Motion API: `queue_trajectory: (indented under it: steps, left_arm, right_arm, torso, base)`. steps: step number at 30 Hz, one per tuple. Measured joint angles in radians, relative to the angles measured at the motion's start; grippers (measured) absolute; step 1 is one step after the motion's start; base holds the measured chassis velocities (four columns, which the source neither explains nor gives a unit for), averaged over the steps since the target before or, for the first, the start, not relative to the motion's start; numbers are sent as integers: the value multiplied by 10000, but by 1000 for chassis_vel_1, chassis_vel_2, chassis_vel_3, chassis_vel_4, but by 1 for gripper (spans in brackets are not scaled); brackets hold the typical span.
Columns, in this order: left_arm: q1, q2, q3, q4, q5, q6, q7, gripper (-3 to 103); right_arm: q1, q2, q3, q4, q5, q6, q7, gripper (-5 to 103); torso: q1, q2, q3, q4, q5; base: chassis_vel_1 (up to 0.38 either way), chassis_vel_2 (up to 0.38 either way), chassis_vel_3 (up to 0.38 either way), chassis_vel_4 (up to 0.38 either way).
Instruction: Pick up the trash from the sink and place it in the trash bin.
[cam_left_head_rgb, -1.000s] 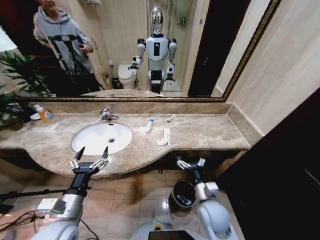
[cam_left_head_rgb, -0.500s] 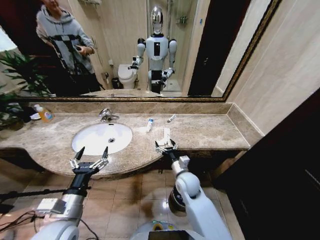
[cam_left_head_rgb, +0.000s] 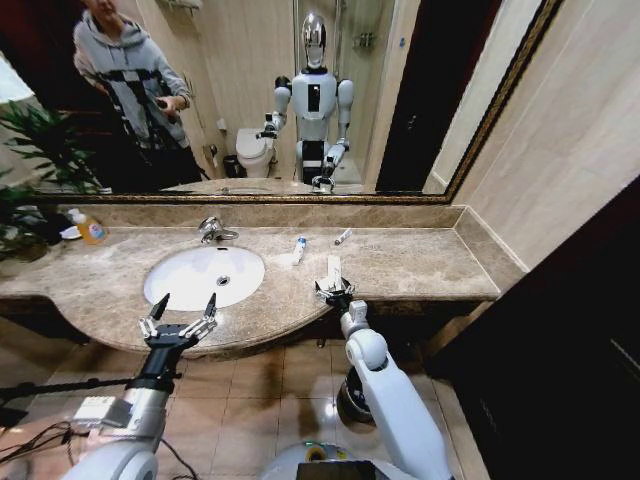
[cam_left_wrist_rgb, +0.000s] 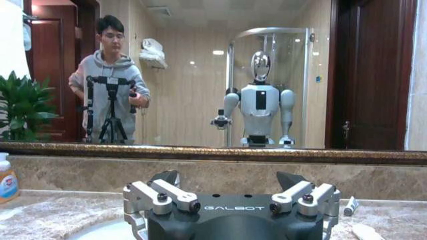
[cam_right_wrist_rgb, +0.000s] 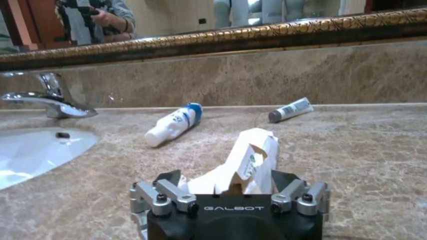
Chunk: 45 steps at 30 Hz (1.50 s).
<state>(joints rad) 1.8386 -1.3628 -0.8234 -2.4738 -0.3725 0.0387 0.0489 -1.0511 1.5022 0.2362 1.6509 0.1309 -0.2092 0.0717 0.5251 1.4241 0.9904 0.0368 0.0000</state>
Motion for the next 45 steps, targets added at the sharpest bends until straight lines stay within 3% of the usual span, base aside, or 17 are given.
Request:
queue_trajectory:
  steps: [13,15,16,19,22,27,28,30,31,36,45]
  left_arm:
    - [0,0,0,0,0,0,0,100]
    - [0,0,0,0,0,0,0,100]
    - [0,0,0,0,0,0,0,100]
    - [0,0,0,0,0,0,0,100]
    - [0,0,0,0,0,0,0,100]
    - [0,0,0,0,0,0,0,100]
    - [0,0,0,0,0,0,0,100]
    - [0,0,0,0,0,0,0,100]
    - [0,0,0,0,0,0,0,100]
    - [0,0,0,0,0,0,0,100]
    - [0,0,0,0,0,0,-2,100]
  right_arm:
    - [-209,-23,138,137,-35,76,-93,53]
    - [-239,-23,157,169,-29,82,-100,53]
    - [-276,-31,179,201,-21,93,-104,45]
    - [-313,-53,199,248,-5,103,-108,41]
    - [-381,-85,223,337,32,112,-112,29]
    - [-449,-109,238,430,68,114,-117,21]
    - [-493,-120,255,492,81,114,-119,14]
    - [-509,-124,265,512,86,115,-120,14]
    - [-597,-163,315,648,130,117,-121,6]
    - [-935,-322,479,1127,392,337,-247,1]
    - [-3083,-794,1246,3534,870,1193,-796,0]
  torso:
    - [0,0,0,0,1]
    - [-1,1,0,0,0]
    - [-1,2,-1,0,1]
    - [-1,1,-1,0,0]
    - [-1,2,0,0,0]
    - [-1,2,0,0,0]
    - [-1,2,0,0,1]
    - [-1,2,-1,0,1]
    - [-1,2,0,0,1]
    - [-1,1,-1,0,2]
    - [-3,2,-1,0,1]
  base:
    - [0,0,0,0]
    - [0,0,0,0]
    - [0,0,0,0]
    - [0,0,0,0]
    - [0,0,0,0]
    - [0,0,0,0]
    - [0,0,0,0]
    - [0,0,0,0]
    - [0,0,0,0]
    - [0,0,0,0]
    - [0,0,0,0]
